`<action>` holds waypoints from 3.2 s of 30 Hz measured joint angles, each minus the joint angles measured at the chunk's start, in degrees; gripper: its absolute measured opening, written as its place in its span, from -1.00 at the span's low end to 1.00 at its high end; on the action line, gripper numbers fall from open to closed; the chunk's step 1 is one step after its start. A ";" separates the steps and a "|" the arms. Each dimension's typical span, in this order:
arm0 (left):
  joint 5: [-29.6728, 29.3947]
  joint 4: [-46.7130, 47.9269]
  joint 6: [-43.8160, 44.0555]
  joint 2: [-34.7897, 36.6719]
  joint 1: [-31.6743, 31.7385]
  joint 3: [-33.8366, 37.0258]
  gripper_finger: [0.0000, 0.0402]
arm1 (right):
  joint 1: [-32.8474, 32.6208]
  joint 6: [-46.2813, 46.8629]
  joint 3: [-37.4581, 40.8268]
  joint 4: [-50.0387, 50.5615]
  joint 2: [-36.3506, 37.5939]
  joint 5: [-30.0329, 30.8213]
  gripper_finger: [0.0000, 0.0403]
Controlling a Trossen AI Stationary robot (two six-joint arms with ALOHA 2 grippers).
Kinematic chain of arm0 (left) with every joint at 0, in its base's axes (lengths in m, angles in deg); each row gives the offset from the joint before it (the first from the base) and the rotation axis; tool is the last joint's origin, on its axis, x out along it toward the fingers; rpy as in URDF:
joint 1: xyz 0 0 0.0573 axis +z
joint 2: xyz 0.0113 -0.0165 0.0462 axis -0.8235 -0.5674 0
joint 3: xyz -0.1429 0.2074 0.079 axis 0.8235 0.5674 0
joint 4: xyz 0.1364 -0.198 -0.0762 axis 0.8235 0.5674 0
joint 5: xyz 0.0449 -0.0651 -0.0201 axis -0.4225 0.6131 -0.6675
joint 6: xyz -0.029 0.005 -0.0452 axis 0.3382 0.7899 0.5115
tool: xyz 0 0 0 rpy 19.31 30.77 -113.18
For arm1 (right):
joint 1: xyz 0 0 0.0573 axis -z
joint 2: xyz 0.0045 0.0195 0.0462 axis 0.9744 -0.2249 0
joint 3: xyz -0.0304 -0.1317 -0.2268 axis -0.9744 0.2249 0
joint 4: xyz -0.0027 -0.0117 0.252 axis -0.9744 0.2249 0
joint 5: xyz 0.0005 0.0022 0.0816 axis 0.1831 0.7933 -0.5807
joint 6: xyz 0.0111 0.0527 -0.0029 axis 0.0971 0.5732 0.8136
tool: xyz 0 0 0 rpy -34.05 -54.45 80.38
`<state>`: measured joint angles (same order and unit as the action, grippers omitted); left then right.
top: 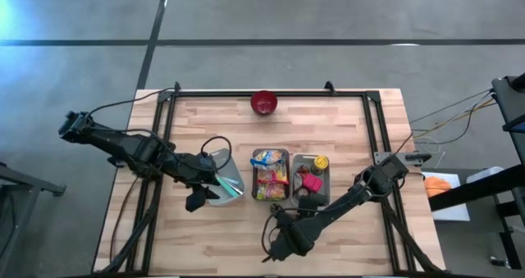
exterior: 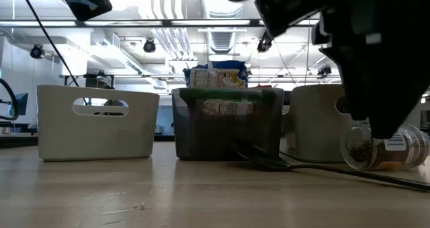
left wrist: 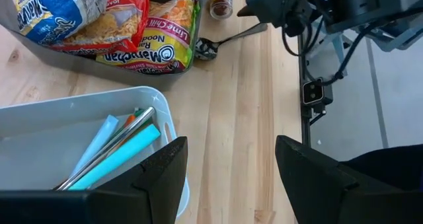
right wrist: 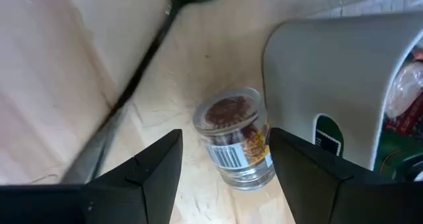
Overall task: Pick & Place Food Item
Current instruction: Put the brown seasoning into the right gray bin
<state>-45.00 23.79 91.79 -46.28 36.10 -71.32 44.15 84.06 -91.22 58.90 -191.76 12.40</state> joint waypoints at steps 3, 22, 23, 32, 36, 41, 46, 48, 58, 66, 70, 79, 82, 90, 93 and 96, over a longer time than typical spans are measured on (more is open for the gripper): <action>0.00 0.00 0.02 0.00 0.00 0.00 0.15 | 0.01 -0.01 1.49 -0.17 0.00 0.00 0.11; 0.00 0.07 0.30 0.00 0.00 0.00 0.15 | 0.27 -5.24 9.45 -8.61 0.59 -1.49 0.11; 0.00 0.07 0.71 0.00 0.00 0.00 0.15 | 0.23 -5.26 9.53 -8.75 0.59 -1.44 0.11; -0.02 0.04 1.09 0.00 0.00 0.00 0.16 | 0.31 -4.65 9.02 -10.85 0.54 -1.95 -0.08; -0.02 0.04 1.09 0.00 0.00 0.00 0.16 | 0.30 -2.80 8.38 -11.57 0.82 -1.91 -0.08; -0.02 0.04 1.14 0.00 0.00 0.00 0.16 | 0.14 1.74 7.48 -13.76 1.57 -1.92 -0.08; -0.04 -0.02 1.27 0.00 0.00 0.00 0.16 | -0.75 7.32 5.70 -15.43 4.09 -1.18 -0.08; -0.04 -0.06 1.27 0.08 0.01 0.00 0.16 | -1.40 10.28 4.65 -15.81 5.50 0.74 -0.08; -5.81 -8.21 2.00 1.71 -0.09 -0.02 0.16 | -4.41 25.35 1.43 -18.43 11.63 19.41 -0.08; -9.62 -26.76 8.34 2.23 -0.76 0.04 0.15 | -4.40 22.77 -1.78 -23.92 16.40 40.35 -0.08; -9.65 -32.15 16.84 2.41 -0.76 0.39 0.15 | -4.42 11.44 -3.90 -29.87 18.99 48.54 -0.08; -7.61 -50.64 24.11 2.44 -0.76 0.48 0.15 | -3.29 -31.54 -6.00 -55.33 25.02 58.17 -0.08; -5.80 -57.27 23.12 2.38 -0.64 0.52 0.15 | -2.49 -44.16 -6.00 -64.00 26.39 55.70 -0.08; -3.26 -35.91 4.72 2.86 -0.01 -8.23 0.15 | 0.58 -37.65 -5.93 -59.09 27.45 46.91 -0.08; -4.14 -21.61 -2.10 1.57 0.00 -15.48 0.15 | 2.67 -28.85 -5.93 -54.73 27.50 39.26 -0.08; -4.42 -11.62 -15.38 0.08 0.02 -21.45 0.15 | 4.75 -22.03 -5.91 -51.74 27.45 31.13 -0.08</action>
<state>-49.42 12.17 76.41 -46.20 36.12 -92.77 48.90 62.03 -97.13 7.17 -164.31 43.53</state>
